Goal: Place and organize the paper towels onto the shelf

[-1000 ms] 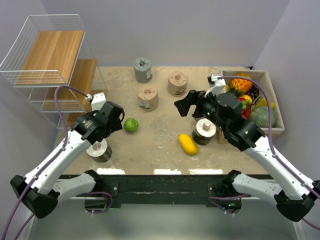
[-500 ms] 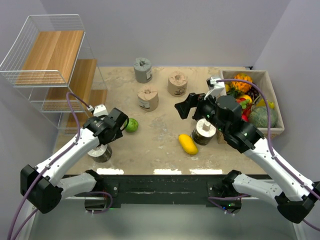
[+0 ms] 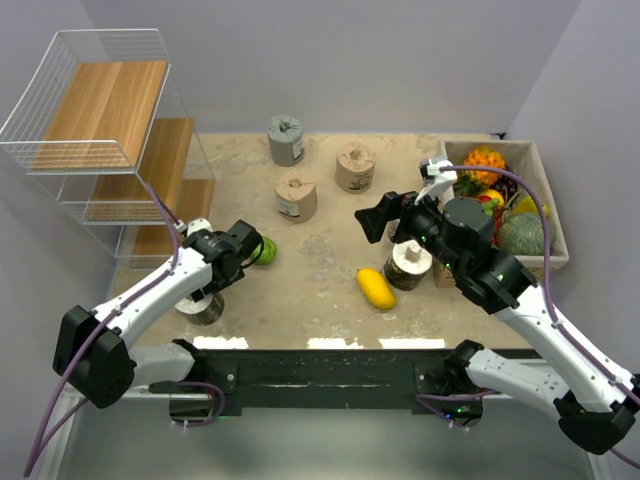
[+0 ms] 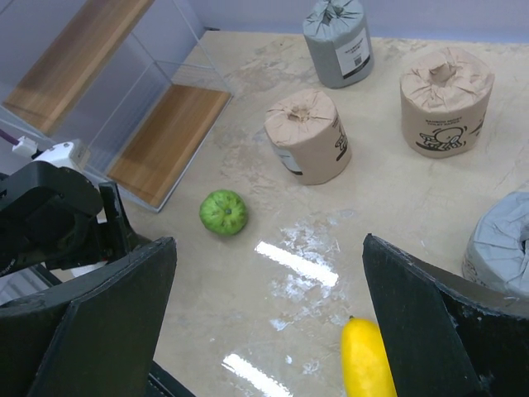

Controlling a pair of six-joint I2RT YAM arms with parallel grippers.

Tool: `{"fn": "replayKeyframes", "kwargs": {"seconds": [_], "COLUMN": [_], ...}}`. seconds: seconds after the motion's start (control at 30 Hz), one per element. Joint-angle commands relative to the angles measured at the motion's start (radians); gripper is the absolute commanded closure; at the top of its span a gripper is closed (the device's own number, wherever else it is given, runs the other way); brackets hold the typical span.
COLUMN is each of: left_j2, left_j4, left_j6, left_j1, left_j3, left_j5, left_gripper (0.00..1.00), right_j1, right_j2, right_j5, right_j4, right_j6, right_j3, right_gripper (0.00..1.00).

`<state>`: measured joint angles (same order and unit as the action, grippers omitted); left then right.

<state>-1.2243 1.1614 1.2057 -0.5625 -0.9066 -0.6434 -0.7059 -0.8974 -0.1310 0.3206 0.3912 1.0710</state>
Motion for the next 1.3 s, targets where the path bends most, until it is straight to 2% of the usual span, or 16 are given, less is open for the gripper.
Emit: {"fn": "replayKeyframes", "kwargs": {"seconds": [0.0, 0.23, 0.53, 0.63, 0.67, 0.77, 0.87, 1.03, 1.27], "left_j2": [-0.026, -0.032, -0.038, -0.026, -0.021, -0.006, 0.011, 0.049, 0.193], "left_j4": [0.102, 0.023, -0.034, -0.075, -0.084, -0.137, -0.18, -0.229, -0.304], "left_j6": [0.106, 0.068, 0.015, -0.047, -0.088, -0.203, -0.325, -0.461, -0.615], "left_j1": [0.007, 0.009, 0.007, 0.007, 0.009, 0.006, 0.001, -0.039, -0.077], "left_j3": [-0.066, -0.008, 0.026, 0.032, 0.031, 0.02, 0.005, -0.017, -0.063], "left_j5": [-0.13, -0.091, -0.076, -0.062, -0.058, -0.022, 0.03, 0.106, 0.201], "left_gripper": [0.22, 0.23, 0.39, 0.47, 0.56, 0.72, 0.81, 0.91, 0.96], "right_j1": [0.0, 0.002, 0.0, 0.0, 0.0, -0.001, 0.002, 0.002, 0.002], "right_j2": [0.012, 0.005, 0.008, 0.014, 0.015, 0.017, 0.018, 0.023, 0.032], "right_j5": [-0.01, -0.004, -0.007, -0.013, -0.013, -0.021, -0.025, -0.027, -0.027], "right_j4": [-0.04, -0.046, -0.034, -0.032, -0.028, -0.018, -0.012, -0.014, 0.001], "right_j6": [-0.037, -0.031, -0.032, -0.031, -0.031, -0.031, -0.032, -0.026, -0.014], "right_j3": [-0.008, -0.013, -0.006, -0.006, -0.008, -0.006, -0.005, 0.001, 0.004], "right_gripper": [0.01, 0.01, 0.01, 0.01, 0.01, 0.01, 0.01, 0.01, 0.01]}}
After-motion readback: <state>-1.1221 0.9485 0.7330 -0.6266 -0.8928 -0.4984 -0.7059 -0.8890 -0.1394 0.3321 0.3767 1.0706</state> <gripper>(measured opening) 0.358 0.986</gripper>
